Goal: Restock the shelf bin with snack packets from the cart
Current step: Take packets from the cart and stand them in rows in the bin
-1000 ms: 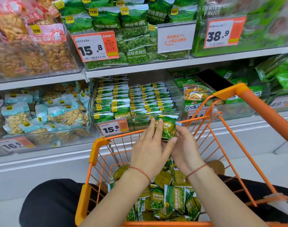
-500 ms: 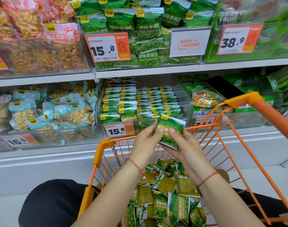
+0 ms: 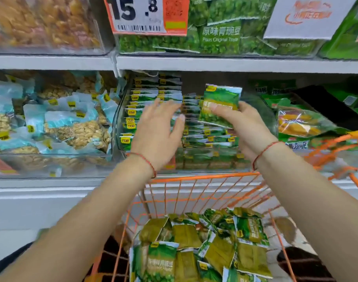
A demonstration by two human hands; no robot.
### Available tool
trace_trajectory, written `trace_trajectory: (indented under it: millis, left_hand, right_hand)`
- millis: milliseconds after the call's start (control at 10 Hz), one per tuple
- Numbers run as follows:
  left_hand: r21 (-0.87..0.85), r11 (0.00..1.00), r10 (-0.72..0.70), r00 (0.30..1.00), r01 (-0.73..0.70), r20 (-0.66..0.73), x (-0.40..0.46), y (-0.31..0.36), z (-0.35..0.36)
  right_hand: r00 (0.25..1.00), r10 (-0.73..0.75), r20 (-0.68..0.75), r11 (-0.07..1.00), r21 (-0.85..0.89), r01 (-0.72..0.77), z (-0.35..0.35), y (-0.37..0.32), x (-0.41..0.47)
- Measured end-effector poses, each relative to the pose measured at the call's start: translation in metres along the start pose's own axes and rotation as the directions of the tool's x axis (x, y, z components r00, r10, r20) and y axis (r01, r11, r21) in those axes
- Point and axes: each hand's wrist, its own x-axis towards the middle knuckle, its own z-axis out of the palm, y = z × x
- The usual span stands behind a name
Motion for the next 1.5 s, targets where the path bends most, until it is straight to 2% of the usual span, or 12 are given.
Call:
trace_trajectory:
  millis: [100,200,400,500,600,700,800,900,1000,1100,1300,1500]
  left_hand:
    - [0.301,0.953,0.011,0.999,-0.023,0.042,0.023,-0.03,0.011]
    - [0.339,0.94,0.007,0.999,-0.022,0.044,0.035,-0.045,0.024]
    - [0.33,0.943,0.052,0.999,-0.052,0.009,0.04,-0.052,0.028]
    - [0.342,0.938,0.058,0.998,-0.055,0.004,0.042,-0.053,0.029]
    - [0.353,0.934,0.068,0.998,-0.06,-0.009,0.042,-0.054,0.03]
    - [0.349,0.936,0.062,0.998,-0.052,-0.019,0.041,-0.054,0.031]
    - [0.343,0.938,0.066,0.997,-0.051,-0.031,0.04,-0.054,0.031]
    - [0.341,0.939,0.069,0.997,-0.048,-0.048,0.039,-0.053,0.031]
    - [0.347,0.937,0.073,0.995,-0.046,-0.064,0.038,-0.052,0.031]
    - [0.346,0.937,0.081,0.994,-0.051,-0.073,0.038,-0.052,0.032]
    - [0.335,0.94,0.084,0.994,-0.055,-0.074,0.039,-0.053,0.033]
    - [0.334,0.941,0.078,0.995,-0.053,-0.063,0.038,-0.052,0.032]
  right_hand:
    - [0.999,0.016,0.042,1.0,-0.024,-0.015,0.004,0.008,0.045]
    - [0.999,0.033,0.011,0.996,-0.085,-0.031,0.017,0.015,0.08]
    - [0.997,0.029,-0.074,0.99,-0.133,-0.039,0.037,0.026,0.139]
    - [0.994,-0.027,-0.11,0.993,-0.114,0.014,0.049,0.029,0.162]
    - [0.998,0.053,-0.034,0.984,-0.169,-0.058,0.06,0.029,0.176]
    - [0.993,0.106,-0.052,0.94,-0.321,-0.117,0.062,0.035,0.189]
    - [0.984,-0.043,-0.173,0.889,-0.457,-0.042,0.06,0.04,0.188]
    - [0.966,-0.119,-0.23,0.869,-0.495,-0.011,0.059,0.043,0.184]
    - [0.978,-0.152,-0.14,0.835,-0.548,0.052,0.066,0.043,0.176]
    - [0.984,-0.141,-0.113,0.85,-0.522,0.062,0.069,0.039,0.174]
    - [0.974,-0.171,-0.147,0.823,-0.565,0.059,0.066,0.041,0.176]
    - [0.983,-0.166,-0.079,0.636,-0.77,0.045,0.067,0.042,0.178]
